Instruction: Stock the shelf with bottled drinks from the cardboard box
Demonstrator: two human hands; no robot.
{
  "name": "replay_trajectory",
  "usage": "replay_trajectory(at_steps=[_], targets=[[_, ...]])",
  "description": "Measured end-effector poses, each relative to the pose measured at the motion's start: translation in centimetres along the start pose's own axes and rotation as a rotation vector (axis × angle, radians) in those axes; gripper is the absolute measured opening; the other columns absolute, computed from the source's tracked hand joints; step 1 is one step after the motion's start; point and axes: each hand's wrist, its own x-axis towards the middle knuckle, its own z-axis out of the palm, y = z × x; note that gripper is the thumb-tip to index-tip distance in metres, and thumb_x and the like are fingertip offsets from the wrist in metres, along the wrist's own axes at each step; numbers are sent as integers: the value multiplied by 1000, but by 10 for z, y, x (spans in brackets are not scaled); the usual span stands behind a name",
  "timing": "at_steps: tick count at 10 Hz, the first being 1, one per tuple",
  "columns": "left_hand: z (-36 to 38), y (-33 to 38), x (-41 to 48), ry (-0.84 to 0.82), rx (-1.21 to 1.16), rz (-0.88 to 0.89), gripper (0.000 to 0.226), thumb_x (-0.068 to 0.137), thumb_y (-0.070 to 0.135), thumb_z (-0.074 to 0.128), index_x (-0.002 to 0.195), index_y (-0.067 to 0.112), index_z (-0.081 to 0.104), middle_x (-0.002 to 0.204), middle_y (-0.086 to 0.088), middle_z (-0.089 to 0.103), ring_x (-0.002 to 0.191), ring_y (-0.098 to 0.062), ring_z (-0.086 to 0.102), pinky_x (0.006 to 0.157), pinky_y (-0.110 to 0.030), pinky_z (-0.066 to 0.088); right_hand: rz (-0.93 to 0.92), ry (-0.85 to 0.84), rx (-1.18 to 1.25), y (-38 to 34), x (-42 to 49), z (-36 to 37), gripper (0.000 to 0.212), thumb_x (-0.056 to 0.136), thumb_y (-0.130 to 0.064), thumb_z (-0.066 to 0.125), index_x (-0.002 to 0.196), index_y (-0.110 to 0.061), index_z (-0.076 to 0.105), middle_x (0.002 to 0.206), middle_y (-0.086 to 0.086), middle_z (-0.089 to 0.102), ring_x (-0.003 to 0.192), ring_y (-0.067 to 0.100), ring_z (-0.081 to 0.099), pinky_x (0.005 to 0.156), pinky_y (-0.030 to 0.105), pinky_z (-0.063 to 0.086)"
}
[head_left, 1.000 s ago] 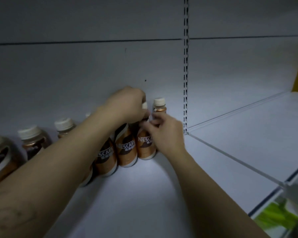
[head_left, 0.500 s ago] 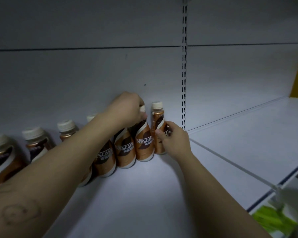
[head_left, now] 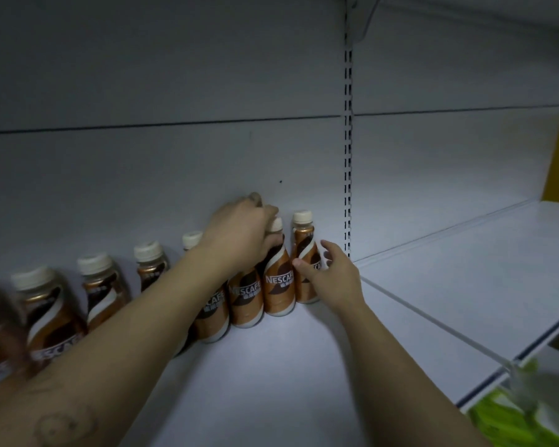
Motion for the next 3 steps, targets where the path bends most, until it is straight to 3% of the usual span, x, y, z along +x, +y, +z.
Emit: replay_trajectory(at_steps=[1,2,3], targets=[[-12,-10,-17,40,34,57,50,84,44,59,129,23,52,121,-6,55,107,-25,51,90,-40,43,-14,2,-18,-12,-9,-3,77,76,-44,74,142,-21,42,139,6,51,121,19,52,97,32,43],[-28,-20,-40,58,3,54,53,84,43,60,133,25,50,128,-4,55,113,-23,50,95,-39,40,-131,-21,-59,-30,-22,-2,56,72,-38,77,122,-24,55,114,-2,62,99,12,61,78,24,46],[-42,-33,-63,52,-11,25,56,84,48,59,134,25,49,131,-2,55,116,-23,49,96,-37,39,-236,-40,-135,-49,-35,-1,67,68,-43,77,127,-25,50,118,0,62,111,23,58,91,43,49]])
